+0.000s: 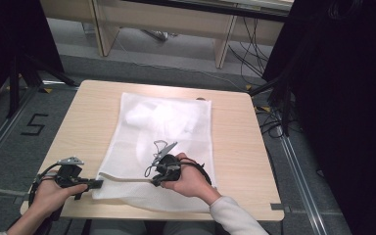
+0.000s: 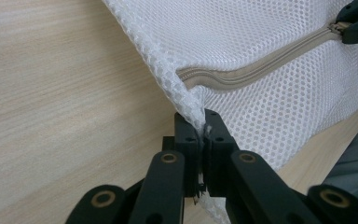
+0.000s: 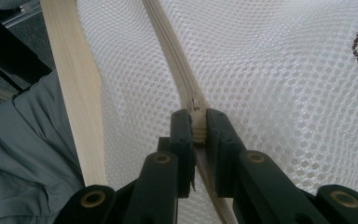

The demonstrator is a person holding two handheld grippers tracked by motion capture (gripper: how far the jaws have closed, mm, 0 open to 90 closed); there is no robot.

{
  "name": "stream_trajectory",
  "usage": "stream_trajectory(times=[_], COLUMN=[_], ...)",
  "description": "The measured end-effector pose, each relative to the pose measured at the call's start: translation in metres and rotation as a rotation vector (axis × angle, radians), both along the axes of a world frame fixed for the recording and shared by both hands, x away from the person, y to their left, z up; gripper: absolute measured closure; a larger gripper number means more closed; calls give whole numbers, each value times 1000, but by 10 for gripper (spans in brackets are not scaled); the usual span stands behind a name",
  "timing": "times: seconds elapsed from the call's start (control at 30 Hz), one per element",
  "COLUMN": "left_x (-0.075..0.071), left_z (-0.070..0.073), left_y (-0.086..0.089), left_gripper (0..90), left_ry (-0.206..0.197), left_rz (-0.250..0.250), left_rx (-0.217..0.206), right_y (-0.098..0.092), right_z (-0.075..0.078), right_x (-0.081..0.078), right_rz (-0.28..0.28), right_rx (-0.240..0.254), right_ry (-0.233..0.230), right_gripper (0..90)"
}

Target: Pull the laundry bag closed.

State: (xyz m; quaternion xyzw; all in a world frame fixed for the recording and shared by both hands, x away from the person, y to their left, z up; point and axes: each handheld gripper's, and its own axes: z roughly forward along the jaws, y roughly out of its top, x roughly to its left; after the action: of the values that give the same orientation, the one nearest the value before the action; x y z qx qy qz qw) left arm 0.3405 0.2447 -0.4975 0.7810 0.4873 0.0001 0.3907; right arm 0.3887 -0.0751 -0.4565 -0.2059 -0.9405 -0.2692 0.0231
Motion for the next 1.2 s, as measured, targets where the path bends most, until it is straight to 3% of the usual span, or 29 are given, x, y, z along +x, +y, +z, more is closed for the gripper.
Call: stream_trajectory(times=[1.2], left_x=[0], left_z=[0], left_y=[0], left_gripper=[859], left_ry=[4], left_rz=[-5], left_rx=[-2], right_y=[-20], right_z=[0], right_x=[-4], right_rz=[-18], right_rx=[-21], right_ry=[-5], right_gripper=[826])
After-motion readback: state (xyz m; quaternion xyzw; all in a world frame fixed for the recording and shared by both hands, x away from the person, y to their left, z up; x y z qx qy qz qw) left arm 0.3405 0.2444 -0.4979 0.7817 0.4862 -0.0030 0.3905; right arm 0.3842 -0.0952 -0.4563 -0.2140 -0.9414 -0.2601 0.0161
